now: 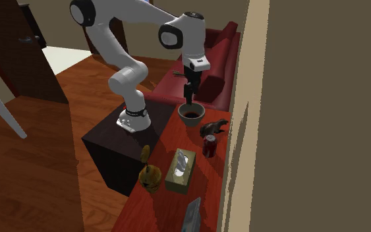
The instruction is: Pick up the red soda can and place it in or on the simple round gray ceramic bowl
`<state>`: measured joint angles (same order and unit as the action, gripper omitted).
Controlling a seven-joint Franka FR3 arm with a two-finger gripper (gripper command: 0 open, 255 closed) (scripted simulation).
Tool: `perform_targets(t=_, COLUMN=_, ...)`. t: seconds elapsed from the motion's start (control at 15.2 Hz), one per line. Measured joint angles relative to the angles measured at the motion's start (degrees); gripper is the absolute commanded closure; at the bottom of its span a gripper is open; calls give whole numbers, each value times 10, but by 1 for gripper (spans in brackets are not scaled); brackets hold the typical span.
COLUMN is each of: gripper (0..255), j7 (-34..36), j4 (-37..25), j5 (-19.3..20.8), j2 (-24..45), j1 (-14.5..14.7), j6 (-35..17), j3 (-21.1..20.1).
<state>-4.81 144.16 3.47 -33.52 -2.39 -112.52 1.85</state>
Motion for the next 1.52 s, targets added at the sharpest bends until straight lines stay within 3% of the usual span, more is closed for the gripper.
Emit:
perform_targets(t=0.53, gripper=0, j7=17, j4=23, j5=-2, j2=146, j1=-8, j6=-180, j3=10)
perform_targets(t=0.92, gripper=0, j7=23, j4=1, j5=-12, j2=280, j1=-13, j6=-300, j3=18)
perform_targets(t=1.52, gripper=0, j7=20, j4=-1, j5=-19, j2=364, j1=-14, j6=-384, j3=20)
